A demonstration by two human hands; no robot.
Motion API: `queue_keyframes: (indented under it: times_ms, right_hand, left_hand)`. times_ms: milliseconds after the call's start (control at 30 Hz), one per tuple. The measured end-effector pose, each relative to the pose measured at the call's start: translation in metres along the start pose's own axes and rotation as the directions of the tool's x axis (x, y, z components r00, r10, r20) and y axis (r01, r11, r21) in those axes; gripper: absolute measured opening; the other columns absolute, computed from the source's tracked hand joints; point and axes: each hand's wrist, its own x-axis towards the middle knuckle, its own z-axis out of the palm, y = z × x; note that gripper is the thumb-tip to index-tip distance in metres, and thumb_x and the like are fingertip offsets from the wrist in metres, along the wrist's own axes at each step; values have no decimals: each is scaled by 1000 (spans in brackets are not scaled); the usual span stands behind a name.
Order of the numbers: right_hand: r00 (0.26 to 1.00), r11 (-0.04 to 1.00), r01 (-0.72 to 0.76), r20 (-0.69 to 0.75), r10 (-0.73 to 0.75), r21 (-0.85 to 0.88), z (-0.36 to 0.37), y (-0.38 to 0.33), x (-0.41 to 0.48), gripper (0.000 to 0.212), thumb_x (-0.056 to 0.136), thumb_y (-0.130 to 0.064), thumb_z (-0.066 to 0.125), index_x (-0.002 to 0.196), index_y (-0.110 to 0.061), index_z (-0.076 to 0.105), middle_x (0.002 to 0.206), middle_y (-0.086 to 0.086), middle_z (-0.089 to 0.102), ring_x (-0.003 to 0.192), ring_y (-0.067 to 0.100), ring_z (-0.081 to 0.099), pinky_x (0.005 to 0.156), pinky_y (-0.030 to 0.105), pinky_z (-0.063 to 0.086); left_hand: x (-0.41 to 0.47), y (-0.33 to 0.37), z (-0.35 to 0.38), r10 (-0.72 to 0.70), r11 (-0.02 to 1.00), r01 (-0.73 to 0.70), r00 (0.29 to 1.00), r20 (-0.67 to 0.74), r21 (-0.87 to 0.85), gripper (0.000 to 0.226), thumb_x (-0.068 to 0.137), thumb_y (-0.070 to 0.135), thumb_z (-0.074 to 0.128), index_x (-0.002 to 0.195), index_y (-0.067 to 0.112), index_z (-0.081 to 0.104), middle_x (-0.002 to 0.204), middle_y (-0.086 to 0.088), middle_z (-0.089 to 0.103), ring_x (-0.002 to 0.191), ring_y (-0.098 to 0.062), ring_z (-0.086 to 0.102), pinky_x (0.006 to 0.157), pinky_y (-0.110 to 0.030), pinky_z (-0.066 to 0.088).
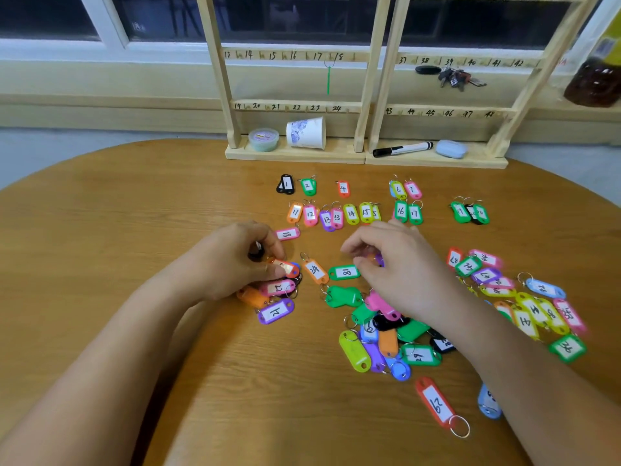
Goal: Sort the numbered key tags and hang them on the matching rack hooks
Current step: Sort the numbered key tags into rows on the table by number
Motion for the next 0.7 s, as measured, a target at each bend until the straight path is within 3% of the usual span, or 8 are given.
queue_keyframes:
  times_ms: [233,333,467,567,700]
  right_hand:
    - [995,991,-14,100,28,-135,5,-3,1,12,95,-41,75,106,-36,72,108,-18,55,107,8,40,100,40,32]
    - [991,989,-40,119,57,-142,4,-3,3,11,94,-42,76,102,-37,69,107,-18,51,107,8,40,100,38,31]
    - [992,990,-48,112,62,-130,2,-4,2,16,92,-41,79,98,-38,65,104,-19,49,106,7,40,98,36,29]
    - [993,993,-35,106,47,-117,0,-7,1,17,92,-40,79,96,-37,63,96,-23,49,103,6,39,99,38,31]
    - [994,997,-33,106,40,-72,-3,-10,0,19,91,-38,81,91,-36,62,89,-23,55,101,5,42,100,42,35]
  left_hand:
    - [-2,6,-3,-7,995,12,999,52,-100,17,86,32,88,93,31,73,88,9,74,82,-14,68,80,-41,56]
    - [-2,6,-4,-28,998,30,999,42,-49,16,87,42,86,94,34,74,88,12,74,81,-11,68,78,-38,55]
    - [3,6,-4,-43,996,37,997,-62,-84,19,85,45,87,96,36,74,90,15,72,78,-1,62,72,-25,48]
    - [15,7,2,2,999,9,974,-225,48,12,92,44,80,98,37,72,93,14,69,84,1,61,67,-16,41]
    - [30,5,11,22,989,15,970,-243,147,19,92,45,79,106,32,74,104,11,60,93,-9,57,70,-24,40]
